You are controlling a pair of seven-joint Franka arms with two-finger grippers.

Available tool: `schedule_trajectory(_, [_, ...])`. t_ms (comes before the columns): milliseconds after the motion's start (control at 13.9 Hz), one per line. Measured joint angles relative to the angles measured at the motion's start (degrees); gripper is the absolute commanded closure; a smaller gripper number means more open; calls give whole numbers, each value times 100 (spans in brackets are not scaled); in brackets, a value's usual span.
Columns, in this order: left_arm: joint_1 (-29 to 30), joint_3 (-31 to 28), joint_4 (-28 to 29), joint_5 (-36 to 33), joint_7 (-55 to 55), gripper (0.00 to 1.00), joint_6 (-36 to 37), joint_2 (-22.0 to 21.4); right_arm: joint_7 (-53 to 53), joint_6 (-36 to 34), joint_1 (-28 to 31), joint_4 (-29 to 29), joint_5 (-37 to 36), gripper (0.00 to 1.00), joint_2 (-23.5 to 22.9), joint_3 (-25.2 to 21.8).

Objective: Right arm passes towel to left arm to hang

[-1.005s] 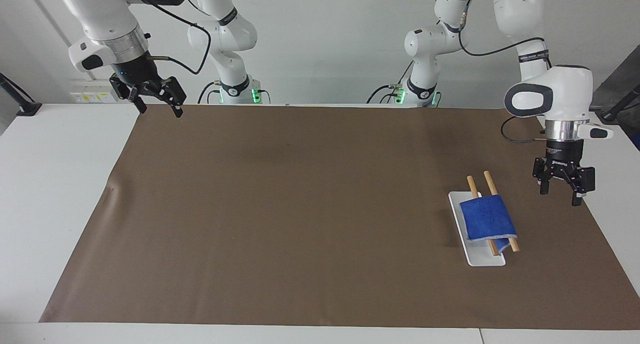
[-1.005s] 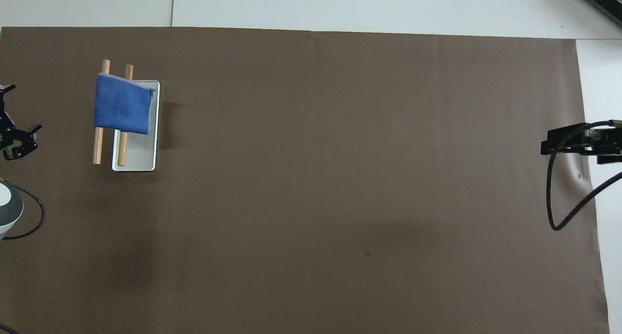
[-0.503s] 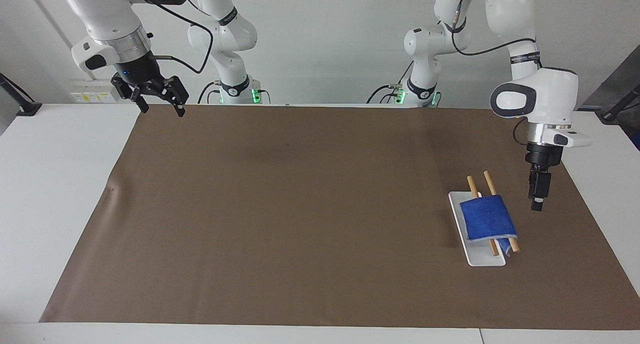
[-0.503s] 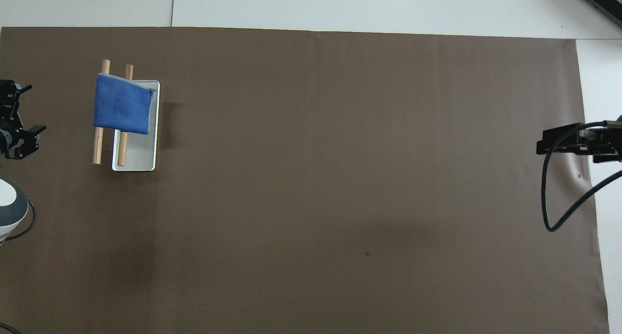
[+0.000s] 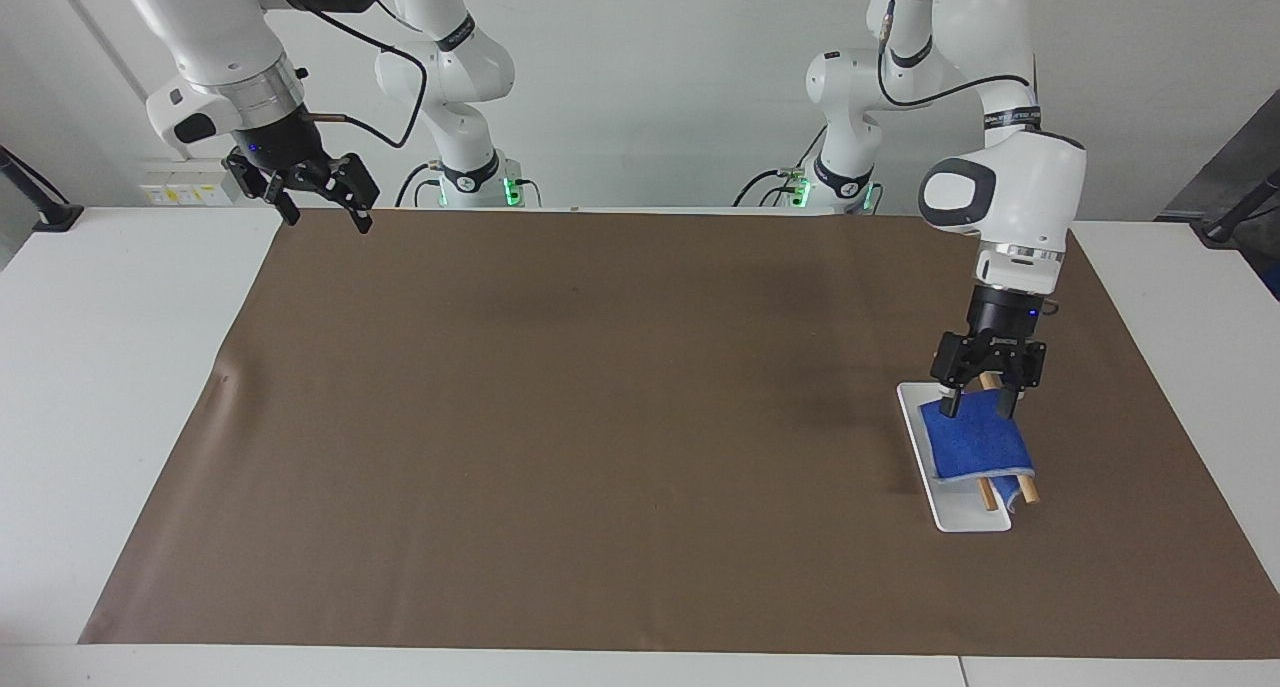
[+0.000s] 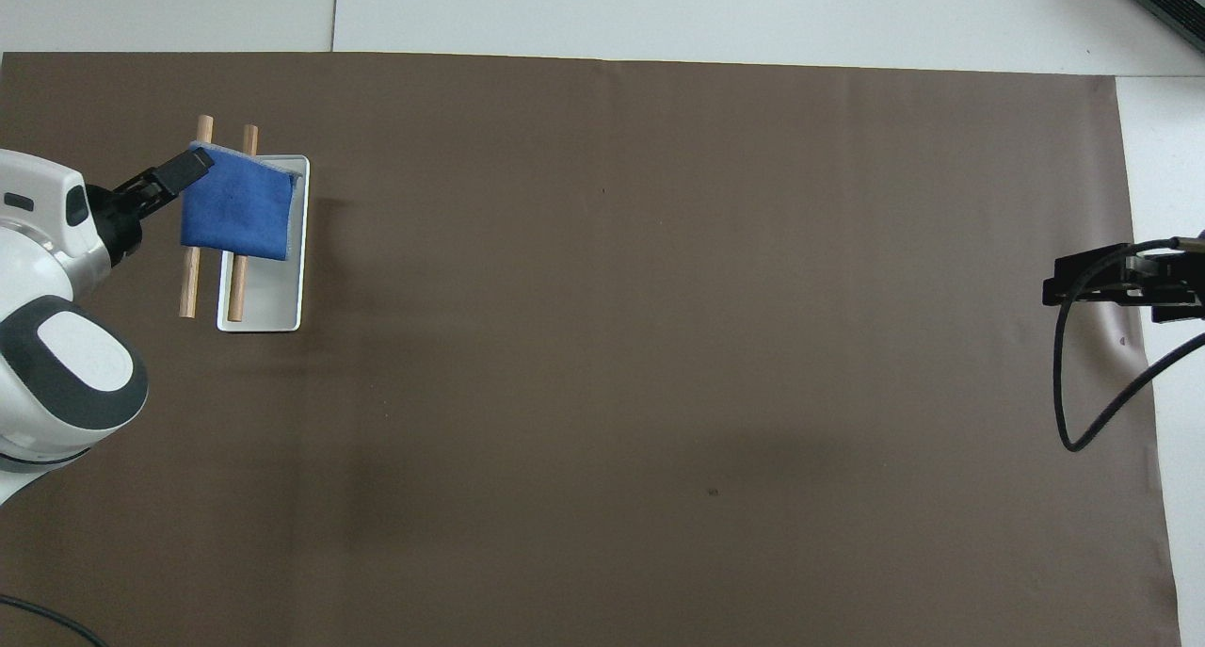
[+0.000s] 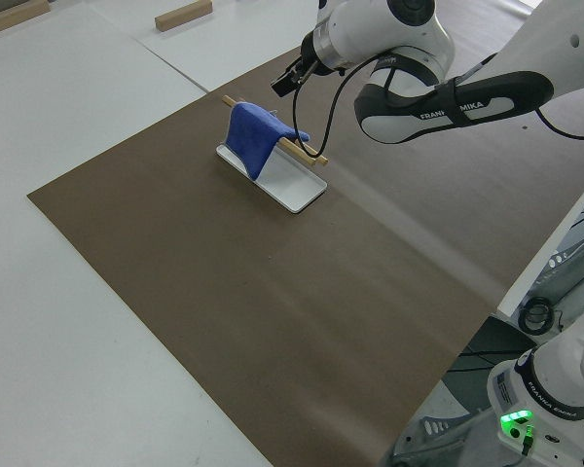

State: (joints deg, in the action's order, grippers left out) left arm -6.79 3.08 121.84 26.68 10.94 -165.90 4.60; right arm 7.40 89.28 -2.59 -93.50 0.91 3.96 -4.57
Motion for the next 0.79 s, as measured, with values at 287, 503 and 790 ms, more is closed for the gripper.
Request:
schedule_trajectory(287, [-121,-25,-1021,-1231,30,0,2512,-19,0,-1,3,-1,0,0,4,-1])
schedule_trajectory(503, [-94,-113,-1678,-2268,32,0,4124,-258,0,-1,4,-3,0,0,4,-23])
schedule_trajectory(790, [325,-164,-1895,-2755,52,0,5795,-978,1,-1,5,-7,0,0,4,-28])
